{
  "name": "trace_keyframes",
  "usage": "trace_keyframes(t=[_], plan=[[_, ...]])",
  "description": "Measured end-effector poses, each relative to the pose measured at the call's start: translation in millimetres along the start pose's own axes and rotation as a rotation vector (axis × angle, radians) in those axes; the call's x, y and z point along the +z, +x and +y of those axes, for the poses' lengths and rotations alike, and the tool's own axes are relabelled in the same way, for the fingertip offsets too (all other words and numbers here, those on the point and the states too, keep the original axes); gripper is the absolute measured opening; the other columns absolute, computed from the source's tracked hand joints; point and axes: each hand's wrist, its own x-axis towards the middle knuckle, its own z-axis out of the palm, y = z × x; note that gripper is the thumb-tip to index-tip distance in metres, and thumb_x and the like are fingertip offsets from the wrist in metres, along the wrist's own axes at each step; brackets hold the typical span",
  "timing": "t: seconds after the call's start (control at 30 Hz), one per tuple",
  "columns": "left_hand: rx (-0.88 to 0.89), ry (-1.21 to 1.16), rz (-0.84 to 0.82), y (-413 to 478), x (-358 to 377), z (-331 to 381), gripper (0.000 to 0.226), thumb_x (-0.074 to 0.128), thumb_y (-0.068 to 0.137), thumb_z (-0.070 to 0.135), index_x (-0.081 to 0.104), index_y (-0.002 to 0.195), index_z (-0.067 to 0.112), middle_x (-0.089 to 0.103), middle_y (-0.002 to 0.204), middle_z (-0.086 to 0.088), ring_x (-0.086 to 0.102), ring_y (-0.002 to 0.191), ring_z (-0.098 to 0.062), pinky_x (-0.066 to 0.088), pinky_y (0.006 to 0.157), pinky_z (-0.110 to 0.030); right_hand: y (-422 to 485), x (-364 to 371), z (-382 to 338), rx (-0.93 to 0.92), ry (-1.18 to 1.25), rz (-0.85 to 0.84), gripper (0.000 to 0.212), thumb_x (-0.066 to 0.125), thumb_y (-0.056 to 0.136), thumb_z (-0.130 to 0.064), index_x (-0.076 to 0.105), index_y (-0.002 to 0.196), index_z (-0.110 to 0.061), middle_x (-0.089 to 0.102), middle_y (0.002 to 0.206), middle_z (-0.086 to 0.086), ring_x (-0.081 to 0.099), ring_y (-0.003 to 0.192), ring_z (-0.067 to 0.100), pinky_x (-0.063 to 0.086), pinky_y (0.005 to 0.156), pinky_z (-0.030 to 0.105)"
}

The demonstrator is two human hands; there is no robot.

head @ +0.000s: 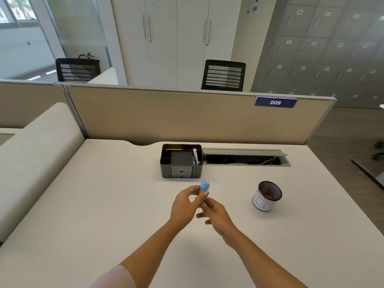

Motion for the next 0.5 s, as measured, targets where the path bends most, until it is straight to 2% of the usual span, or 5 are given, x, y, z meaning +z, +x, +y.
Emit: trace_keyframes(t=[0.07,0.17,0.23,0.33,0.5], plan=[[0.025,0.058,0.021,2.4,-3.6,3.9,0.042,0.060,0.085,0.058,0.067,0.117,0.031,0.070,0.106,0.016,0.060,0.105,-0.004,0.043,0.083,-0.020,1.2,-9.1,-5.3,-0.010,-0.035,0.041,0.031,0.039,0.100,-0.049,0.064,0.109,-0.034,0.074,0.104,-0.014,0.071,0.089,0.009,0.048,0.074,0.025],[0.067,0.153,0.032,4.4,-8.5,11.4,0.040,0.062,0.080,0.063,0.065,0.112,0.040,0.065,0.100,0.025,0.057,0.102,0.003,0.040,0.079,-0.015,6.7,-24.4,-15.1,-0.076,-0.077,0.173,0.034,0.037,0.101,-0.044,0.066,0.104,-0.025,0.072,0.096,-0.003,0.066,0.086,0.016,0.046,0.067,0.018],[0.103,0.213,0.034,4.7,-10.7,15.4,0.040,0.063,0.079,0.064,0.065,0.113,0.043,0.062,0.098,0.028,0.056,0.099,0.002,0.039,0.078,-0.014,10.7,-32.3,-24.3,-0.136,-0.135,0.224,0.039,0.035,0.100,-0.048,0.066,0.098,-0.023,0.069,0.084,0.000,0.062,0.078,0.015,0.049,0.069,0.023],[0.170,0.303,0.046,4.0,-12.7,20.9,0.039,0.066,0.079,0.059,0.066,0.113,0.040,0.061,0.100,0.027,0.054,0.097,-0.001,0.037,0.077,-0.011,14.9,-40.0,-37.3,-0.189,-0.299,0.246,0.045,0.039,0.094,-0.061,0.062,0.081,-0.024,0.061,0.067,-0.004,0.054,0.064,0.012,0.045,0.063,0.031],[0.303,0.399,0.043,-1.0,-16.3,31.6,0.028,0.064,0.086,0.050,0.065,0.113,0.042,0.063,0.094,0.023,0.051,0.091,0.002,0.036,0.071,-0.008,16.2,-40.6,-41.7,-0.258,-0.599,0.315,0.041,0.045,0.090,-0.063,0.049,0.068,-0.029,0.052,0.057,-0.007,0.046,0.052,0.009,0.036,0.051,0.023]])
